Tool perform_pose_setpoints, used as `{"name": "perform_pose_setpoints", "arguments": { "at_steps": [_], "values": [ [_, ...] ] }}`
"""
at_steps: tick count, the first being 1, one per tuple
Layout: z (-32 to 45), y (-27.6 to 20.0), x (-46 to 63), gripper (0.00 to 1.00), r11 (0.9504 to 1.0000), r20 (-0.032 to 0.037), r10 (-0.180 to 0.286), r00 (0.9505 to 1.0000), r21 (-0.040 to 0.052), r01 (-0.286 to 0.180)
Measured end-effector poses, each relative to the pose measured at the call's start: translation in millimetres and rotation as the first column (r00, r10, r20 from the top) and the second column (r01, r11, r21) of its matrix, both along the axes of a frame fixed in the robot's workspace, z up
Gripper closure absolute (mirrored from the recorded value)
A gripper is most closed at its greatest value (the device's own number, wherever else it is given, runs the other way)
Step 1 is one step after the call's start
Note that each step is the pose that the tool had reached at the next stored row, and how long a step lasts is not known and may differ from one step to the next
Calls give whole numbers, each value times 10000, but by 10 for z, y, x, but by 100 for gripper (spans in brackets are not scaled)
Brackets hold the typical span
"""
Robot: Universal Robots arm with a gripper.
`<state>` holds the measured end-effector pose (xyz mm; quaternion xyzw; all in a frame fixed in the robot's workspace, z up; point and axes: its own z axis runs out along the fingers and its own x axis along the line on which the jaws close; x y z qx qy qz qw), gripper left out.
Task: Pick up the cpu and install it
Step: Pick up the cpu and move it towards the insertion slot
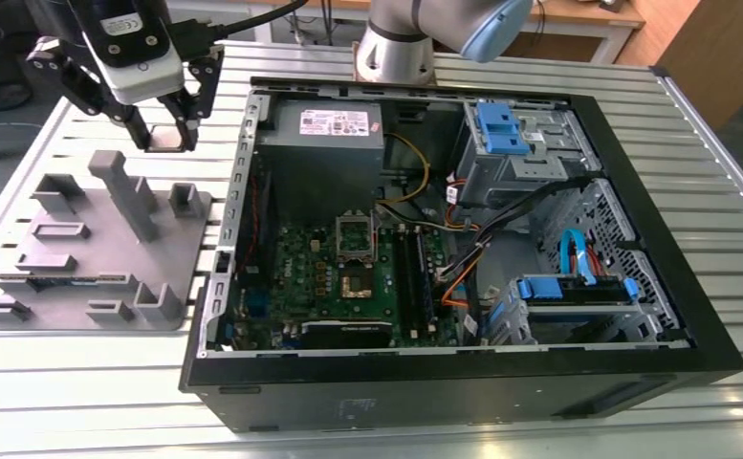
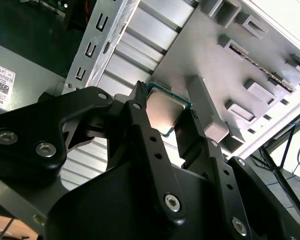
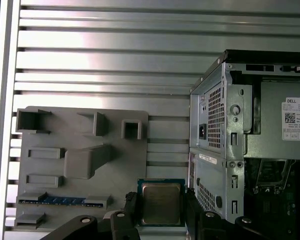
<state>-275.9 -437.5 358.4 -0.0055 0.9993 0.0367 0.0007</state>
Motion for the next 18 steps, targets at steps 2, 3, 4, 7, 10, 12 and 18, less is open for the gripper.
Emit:
{"name": "perform_pose_setpoints", "arguments": {
  "at_steps": [2,3,4,7,10,12,18],
  "values": [
    [0,0,0,53,10000,0,0,10000,0,0],
    [0,0,0,53,10000,0,0,10000,-1,0],
    [0,0,0,53,10000,0,0,10000,0,0],
    [1,1,13,53,10000,-6,-1,10000,-2,1],
    [0,0,55,53,10000,-17,0,10000,-1,0],
    [0,0,101,53,10000,-24,0,10000,-1,0],
    [-1,0,286,53,10000,-48,0,10000,0,0]
  ]
}}
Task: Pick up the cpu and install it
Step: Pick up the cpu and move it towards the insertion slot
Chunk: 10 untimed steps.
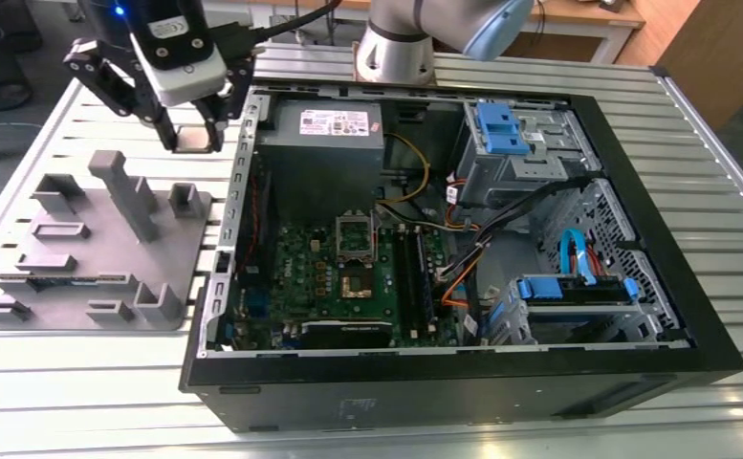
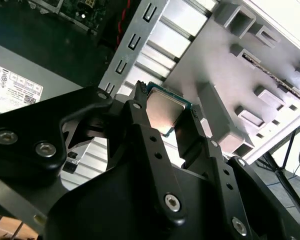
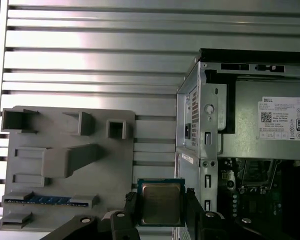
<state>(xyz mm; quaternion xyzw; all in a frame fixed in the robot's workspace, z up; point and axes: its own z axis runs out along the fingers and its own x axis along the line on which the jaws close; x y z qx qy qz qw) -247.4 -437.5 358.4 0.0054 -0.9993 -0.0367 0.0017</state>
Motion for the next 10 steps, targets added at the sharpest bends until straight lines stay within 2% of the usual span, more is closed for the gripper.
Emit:
{"name": "perform_pose_setpoints", "arguments": {
  "at_steps": [5,6,10],
  "values": [
    [-1,2,183,53,10000,-21,0,10000,0,0],
    [-2,8,350,53,10000,-43,0,10000,-1,0],
    [-4,15,515,53,10000,-66,0,10000,1,0]
  ]
}}
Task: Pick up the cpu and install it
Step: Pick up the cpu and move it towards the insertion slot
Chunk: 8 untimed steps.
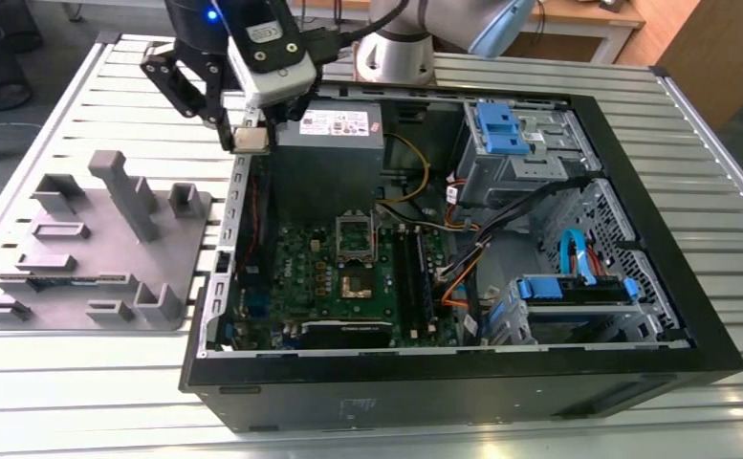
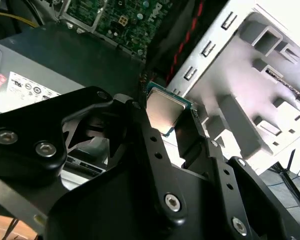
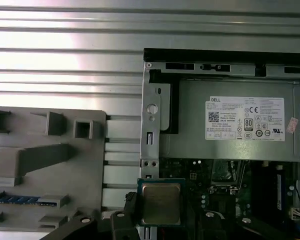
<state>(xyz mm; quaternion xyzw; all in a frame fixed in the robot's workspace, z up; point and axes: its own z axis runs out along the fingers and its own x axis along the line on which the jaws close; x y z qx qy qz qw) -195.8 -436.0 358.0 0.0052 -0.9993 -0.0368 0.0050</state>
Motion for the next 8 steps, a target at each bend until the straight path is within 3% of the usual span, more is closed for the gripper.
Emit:
{"name": "perform_pose_setpoints", "arguments": {
  "at_steps": [8],
  "values": [
    [-3,14,329,53,10000,-45,0,10000,-1,0]
  ]
}}
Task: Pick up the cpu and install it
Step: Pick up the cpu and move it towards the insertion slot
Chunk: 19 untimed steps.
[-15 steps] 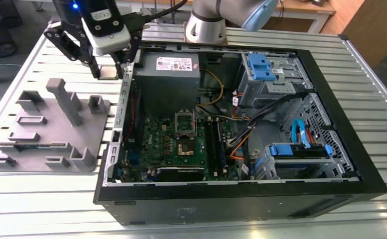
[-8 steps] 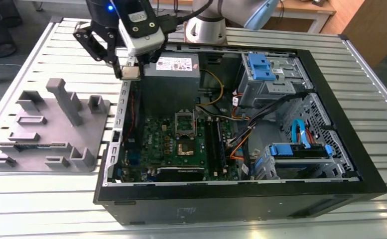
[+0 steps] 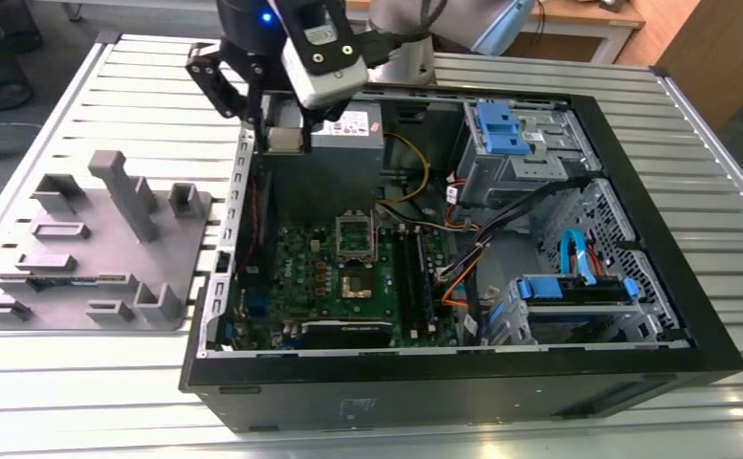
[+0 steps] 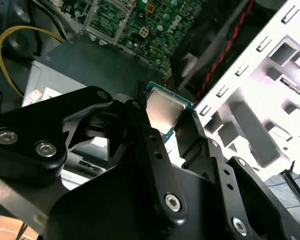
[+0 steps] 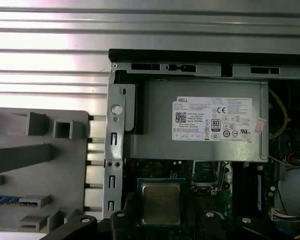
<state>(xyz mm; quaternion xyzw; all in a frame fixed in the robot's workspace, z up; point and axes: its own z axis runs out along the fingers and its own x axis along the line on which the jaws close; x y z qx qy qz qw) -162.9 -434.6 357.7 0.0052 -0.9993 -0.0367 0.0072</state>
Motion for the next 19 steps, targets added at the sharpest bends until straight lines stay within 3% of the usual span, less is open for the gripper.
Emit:
{"name": "perform_pose_setpoints", "arguments": {
  "at_steps": [8,19],
  "values": [
    [-4,11,300,53,10000,-33,1,10000,1,-1],
    [-4,18,366,53,10000,-32,0,10000,1,0]
  ]
}}
